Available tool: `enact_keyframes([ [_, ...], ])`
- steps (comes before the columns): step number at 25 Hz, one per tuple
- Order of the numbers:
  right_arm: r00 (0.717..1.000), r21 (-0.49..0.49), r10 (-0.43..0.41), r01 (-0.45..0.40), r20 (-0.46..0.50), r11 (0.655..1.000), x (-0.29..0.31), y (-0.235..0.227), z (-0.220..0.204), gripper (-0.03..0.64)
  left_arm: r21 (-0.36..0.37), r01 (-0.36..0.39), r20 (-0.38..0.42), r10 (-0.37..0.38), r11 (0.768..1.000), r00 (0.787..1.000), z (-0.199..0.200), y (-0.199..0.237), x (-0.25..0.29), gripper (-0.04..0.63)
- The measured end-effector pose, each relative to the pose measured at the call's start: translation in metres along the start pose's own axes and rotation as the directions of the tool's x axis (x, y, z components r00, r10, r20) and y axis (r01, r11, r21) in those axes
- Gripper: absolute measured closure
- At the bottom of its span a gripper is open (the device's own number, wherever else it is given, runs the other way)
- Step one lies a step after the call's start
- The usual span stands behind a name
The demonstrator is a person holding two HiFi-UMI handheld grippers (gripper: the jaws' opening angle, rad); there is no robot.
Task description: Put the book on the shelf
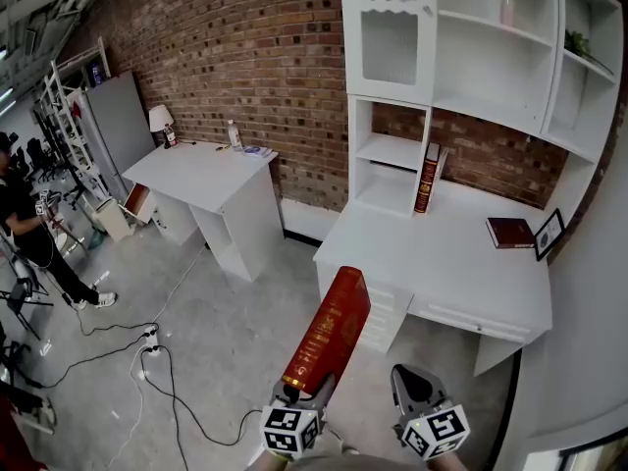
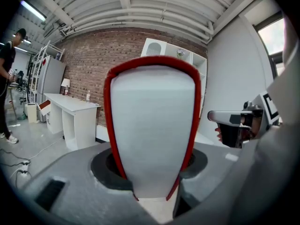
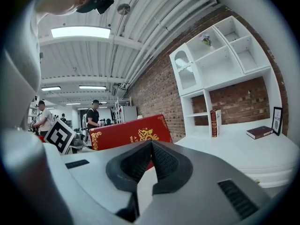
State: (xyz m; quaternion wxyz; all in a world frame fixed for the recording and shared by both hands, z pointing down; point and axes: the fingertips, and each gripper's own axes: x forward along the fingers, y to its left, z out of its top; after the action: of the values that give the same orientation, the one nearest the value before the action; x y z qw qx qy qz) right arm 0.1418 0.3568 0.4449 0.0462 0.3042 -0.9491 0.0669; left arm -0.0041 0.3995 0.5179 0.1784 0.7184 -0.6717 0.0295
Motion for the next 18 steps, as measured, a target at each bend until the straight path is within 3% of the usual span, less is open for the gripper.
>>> enact_keyframes([
  [18,0.999,-0.004,-0.047,0.047,0.020,0.999,0.088,-0.015,0.022,0.611,0.022,0.035,0.022,-0.035,0.999,0.999,0.045,0.064,0.058,0.362],
])
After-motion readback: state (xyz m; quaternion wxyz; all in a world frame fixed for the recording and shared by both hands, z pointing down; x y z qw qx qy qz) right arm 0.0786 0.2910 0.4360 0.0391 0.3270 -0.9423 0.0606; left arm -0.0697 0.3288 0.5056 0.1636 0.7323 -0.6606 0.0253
